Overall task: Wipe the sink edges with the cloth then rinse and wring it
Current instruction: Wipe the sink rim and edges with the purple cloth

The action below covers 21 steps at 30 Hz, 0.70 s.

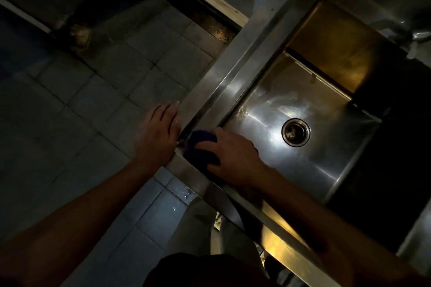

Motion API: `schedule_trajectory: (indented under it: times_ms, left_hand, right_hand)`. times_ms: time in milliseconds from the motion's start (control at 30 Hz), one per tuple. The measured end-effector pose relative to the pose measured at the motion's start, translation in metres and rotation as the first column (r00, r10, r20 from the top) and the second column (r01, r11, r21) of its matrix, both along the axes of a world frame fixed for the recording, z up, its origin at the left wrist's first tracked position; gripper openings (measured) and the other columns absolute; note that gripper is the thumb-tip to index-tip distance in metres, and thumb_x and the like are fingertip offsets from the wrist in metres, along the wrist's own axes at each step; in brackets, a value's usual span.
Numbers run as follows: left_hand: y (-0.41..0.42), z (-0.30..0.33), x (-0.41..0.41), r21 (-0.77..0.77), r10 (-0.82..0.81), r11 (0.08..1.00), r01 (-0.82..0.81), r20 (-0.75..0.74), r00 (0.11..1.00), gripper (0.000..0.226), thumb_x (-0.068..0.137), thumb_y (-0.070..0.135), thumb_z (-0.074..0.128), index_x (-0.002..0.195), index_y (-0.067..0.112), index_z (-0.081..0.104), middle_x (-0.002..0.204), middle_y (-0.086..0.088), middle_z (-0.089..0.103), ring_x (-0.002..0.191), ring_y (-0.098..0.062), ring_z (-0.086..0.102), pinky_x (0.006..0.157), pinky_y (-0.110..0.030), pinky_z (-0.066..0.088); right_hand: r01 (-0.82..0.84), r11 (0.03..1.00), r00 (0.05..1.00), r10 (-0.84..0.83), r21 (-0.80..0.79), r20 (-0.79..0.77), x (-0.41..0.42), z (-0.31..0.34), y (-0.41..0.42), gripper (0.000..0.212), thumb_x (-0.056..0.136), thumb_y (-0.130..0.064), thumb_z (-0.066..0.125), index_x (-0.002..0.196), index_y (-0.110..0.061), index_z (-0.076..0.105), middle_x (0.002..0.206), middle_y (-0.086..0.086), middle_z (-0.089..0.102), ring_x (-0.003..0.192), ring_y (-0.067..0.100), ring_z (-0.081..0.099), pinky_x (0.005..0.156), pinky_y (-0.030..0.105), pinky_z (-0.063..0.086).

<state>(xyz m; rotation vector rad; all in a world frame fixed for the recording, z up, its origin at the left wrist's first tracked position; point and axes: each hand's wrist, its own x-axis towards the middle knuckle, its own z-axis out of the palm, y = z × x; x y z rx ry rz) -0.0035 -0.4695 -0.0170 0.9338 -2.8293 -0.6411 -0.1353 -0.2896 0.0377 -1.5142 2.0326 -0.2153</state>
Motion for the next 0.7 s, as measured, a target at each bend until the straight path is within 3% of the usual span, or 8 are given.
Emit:
schedule_trajectory:
  times_ms: [133,200,333,400,567,700]
  left_hand:
    - [0.001,-0.001,0.001,-0.059,0.006,0.998,-0.006,0.001,1.0,0.045,0.104,0.033,0.037,0.142,0.013,0.051,0.138,-0.011,0.056,0.127,-0.029,0.05,0.106,-0.037,0.035]
    - [0.0,-0.002,0.002,-0.075,0.006,0.997,-0.006,-0.001,1.0,0.044,0.104,0.031,0.039,0.141,0.014,0.053,0.138,-0.01,0.057,0.125,-0.028,0.051,0.105,-0.036,0.035]
    - [-0.001,-0.003,0.004,-0.046,0.031,0.998,-0.031,-0.001,1.0,0.044,0.103,0.036,0.04,0.139,0.015,0.055,0.138,-0.008,0.057,0.123,-0.027,0.052,0.102,-0.036,0.036]
    - [-0.001,-0.003,0.005,-0.035,0.042,0.998,-0.042,-0.007,0.999,0.044,0.103,0.037,0.04,0.138,0.016,0.056,0.137,-0.007,0.058,0.122,-0.027,0.053,0.101,-0.035,0.037]
    - [-0.005,-0.006,0.005,0.006,0.037,0.999,-0.037,-0.01,0.999,0.049,0.105,0.042,0.033,0.137,0.014,0.057,0.138,-0.007,0.059,0.124,-0.026,0.054,0.103,-0.031,0.036]
    - [-0.002,-0.001,0.002,0.005,0.043,0.999,-0.043,-0.005,0.999,0.05,0.106,0.042,0.031,0.138,0.014,0.057,0.138,-0.008,0.058,0.124,-0.026,0.053,0.103,-0.033,0.036]
  right_hand:
    - [-0.238,0.959,0.971,0.234,0.157,0.043,-0.016,0.014,0.012,0.051,0.087,-0.047,0.064,0.136,-0.041,0.051,0.126,0.002,0.046,0.11,0.023,0.052,0.075,0.029,0.036]
    - [-0.292,0.93,0.956,0.272,0.224,0.114,-0.025,0.021,0.022,0.046,0.084,-0.049,0.063,0.13,-0.043,0.056,0.123,0.0,0.051,0.109,0.023,0.055,0.075,0.03,0.04]
    - [-0.062,0.989,0.981,0.037,0.131,0.189,-0.035,0.031,0.019,0.061,0.074,-0.064,0.045,0.132,-0.046,0.052,0.119,-0.003,0.056,0.107,0.019,0.057,0.083,0.032,0.046]
    - [0.009,0.998,0.987,-0.017,0.055,0.16,-0.024,0.031,-0.001,0.062,0.081,-0.063,0.048,0.14,-0.043,0.045,0.127,-0.001,0.053,0.111,0.02,0.056,0.083,0.03,0.042]
    - [-0.045,0.999,0.999,0.045,0.021,-0.011,0.044,0.015,-0.021,0.062,0.094,-0.053,0.052,0.15,-0.029,0.035,0.139,0.013,0.043,0.124,0.029,0.045,0.09,0.039,0.043]
    - [-0.116,0.993,0.993,0.115,0.021,0.017,0.054,0.017,0.011,0.055,0.09,-0.047,0.06,0.142,-0.032,0.047,0.135,0.01,0.046,0.12,0.029,0.047,0.092,0.041,0.043]
